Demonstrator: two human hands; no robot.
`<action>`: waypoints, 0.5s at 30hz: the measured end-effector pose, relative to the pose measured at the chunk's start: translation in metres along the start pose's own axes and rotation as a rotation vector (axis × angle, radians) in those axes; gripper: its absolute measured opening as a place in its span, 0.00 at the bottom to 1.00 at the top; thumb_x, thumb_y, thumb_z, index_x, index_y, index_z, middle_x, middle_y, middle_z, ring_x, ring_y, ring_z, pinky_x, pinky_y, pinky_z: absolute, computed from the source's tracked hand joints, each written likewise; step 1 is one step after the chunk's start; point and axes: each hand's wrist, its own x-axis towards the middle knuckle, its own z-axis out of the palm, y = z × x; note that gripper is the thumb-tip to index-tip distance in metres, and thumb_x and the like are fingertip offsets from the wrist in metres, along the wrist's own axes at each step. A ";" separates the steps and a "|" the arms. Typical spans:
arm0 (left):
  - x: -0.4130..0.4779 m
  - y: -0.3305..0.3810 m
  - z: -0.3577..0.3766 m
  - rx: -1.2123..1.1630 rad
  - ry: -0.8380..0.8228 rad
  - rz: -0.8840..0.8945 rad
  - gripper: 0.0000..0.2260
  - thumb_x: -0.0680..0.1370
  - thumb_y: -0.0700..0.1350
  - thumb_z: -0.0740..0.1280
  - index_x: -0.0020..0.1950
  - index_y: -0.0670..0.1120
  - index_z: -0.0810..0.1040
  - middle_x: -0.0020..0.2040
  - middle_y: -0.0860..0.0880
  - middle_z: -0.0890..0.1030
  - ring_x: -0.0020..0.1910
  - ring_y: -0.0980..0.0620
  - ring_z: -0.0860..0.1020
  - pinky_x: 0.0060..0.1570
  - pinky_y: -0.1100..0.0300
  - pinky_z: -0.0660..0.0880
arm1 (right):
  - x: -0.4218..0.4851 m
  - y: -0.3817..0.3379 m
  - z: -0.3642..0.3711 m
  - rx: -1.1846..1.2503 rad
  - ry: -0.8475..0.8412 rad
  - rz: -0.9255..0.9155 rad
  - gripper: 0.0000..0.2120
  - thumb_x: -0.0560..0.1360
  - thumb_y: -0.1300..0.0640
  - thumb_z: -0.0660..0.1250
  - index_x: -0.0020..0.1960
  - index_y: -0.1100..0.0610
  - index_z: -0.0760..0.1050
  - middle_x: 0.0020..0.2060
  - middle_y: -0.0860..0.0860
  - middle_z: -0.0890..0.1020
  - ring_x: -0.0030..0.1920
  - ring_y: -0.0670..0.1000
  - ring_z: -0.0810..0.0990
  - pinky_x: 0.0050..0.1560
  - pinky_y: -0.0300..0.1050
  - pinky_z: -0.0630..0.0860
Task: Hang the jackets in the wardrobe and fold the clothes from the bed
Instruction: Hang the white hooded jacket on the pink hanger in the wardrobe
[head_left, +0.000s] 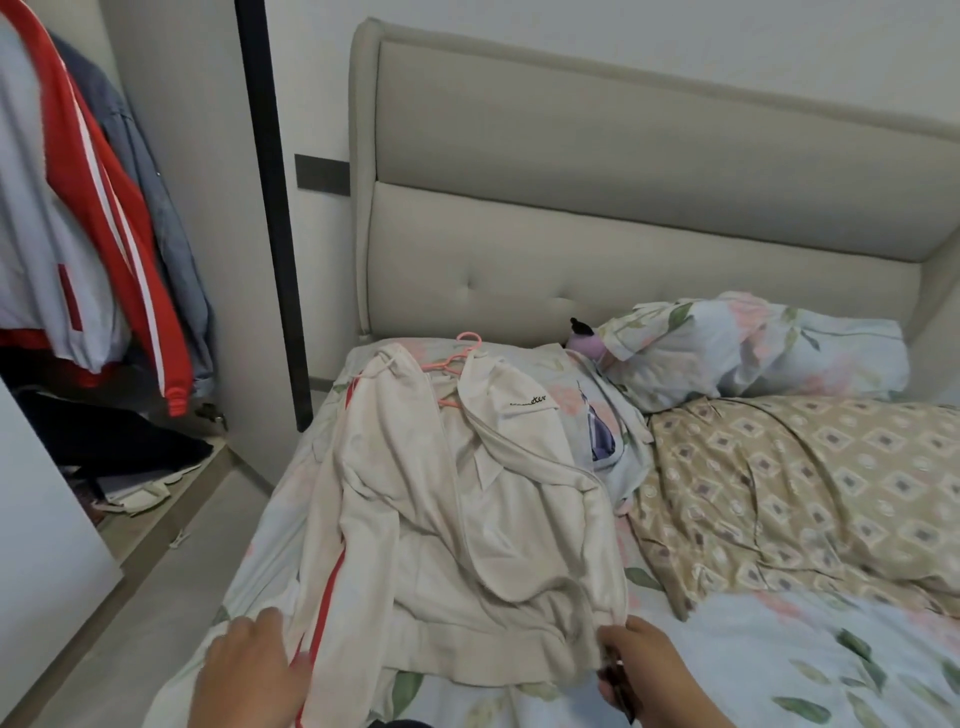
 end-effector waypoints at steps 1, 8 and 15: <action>-0.004 0.014 -0.002 -0.091 0.018 0.103 0.13 0.74 0.59 0.63 0.52 0.53 0.67 0.52 0.51 0.72 0.56 0.49 0.74 0.54 0.57 0.72 | -0.006 0.000 0.004 0.025 -0.060 0.011 0.03 0.76 0.69 0.62 0.44 0.66 0.71 0.29 0.57 0.66 0.25 0.52 0.64 0.28 0.43 0.61; -0.065 0.145 -0.009 -0.593 -0.501 0.623 0.19 0.66 0.60 0.71 0.56 0.67 0.72 0.55 0.64 0.74 0.54 0.67 0.74 0.55 0.70 0.71 | -0.037 0.002 0.038 0.053 -0.160 -0.127 0.11 0.76 0.63 0.71 0.42 0.65 0.69 0.31 0.62 0.75 0.26 0.56 0.76 0.26 0.43 0.71; -0.076 0.155 -0.005 -0.593 -0.236 0.726 0.11 0.77 0.51 0.65 0.58 0.62 0.74 0.48 0.67 0.76 0.51 0.69 0.73 0.52 0.66 0.72 | -0.049 0.001 0.043 0.040 -0.184 -0.226 0.15 0.76 0.59 0.71 0.37 0.60 0.67 0.25 0.59 0.73 0.23 0.52 0.71 0.23 0.40 0.67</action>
